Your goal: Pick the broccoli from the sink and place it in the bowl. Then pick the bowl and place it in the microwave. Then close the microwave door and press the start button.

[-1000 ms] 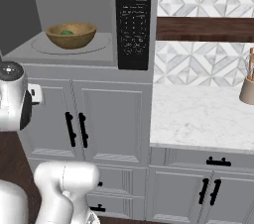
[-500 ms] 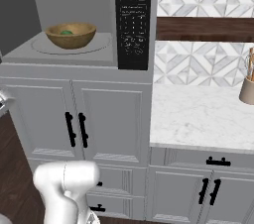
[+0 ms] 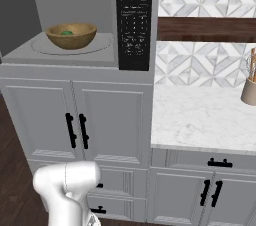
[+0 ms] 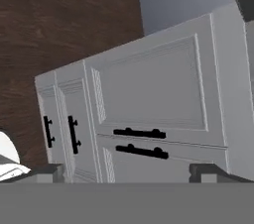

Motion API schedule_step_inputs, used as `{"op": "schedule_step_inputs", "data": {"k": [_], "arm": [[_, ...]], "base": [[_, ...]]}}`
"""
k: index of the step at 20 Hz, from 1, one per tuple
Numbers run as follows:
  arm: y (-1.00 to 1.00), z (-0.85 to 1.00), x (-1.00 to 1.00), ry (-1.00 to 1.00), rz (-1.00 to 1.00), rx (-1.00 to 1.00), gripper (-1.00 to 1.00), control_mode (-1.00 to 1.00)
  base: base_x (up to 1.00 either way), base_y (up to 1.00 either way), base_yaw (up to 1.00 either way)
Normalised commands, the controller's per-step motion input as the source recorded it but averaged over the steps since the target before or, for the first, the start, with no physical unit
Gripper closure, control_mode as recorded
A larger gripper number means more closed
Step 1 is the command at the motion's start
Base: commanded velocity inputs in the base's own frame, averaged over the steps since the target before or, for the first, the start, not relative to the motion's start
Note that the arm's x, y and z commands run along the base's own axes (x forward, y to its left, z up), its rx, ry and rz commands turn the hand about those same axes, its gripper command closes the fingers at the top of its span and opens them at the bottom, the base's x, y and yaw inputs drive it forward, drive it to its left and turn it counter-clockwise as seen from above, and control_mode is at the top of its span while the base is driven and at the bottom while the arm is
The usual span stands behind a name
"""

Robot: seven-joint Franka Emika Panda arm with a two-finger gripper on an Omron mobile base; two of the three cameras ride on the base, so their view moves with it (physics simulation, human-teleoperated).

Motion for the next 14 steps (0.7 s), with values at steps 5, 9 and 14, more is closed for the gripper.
{"op": "schedule_step_inputs", "data": {"k": [5,9,14], "arm": [[-0.07,-0.99,-0.21,-0.19,0.21,-0.16,-1.00,-1.00],[0.16,-1.00,0.14,-0.10,0.14,-0.23,-1.00,-1.00],[0.71,-1.00,0.62,-0.02,0.08,-0.25,-1.00,-1.00]], "base": [[0.00,0.00,0.00],[0.00,0.00,0.00],[0.00,0.00,0.00]]}}
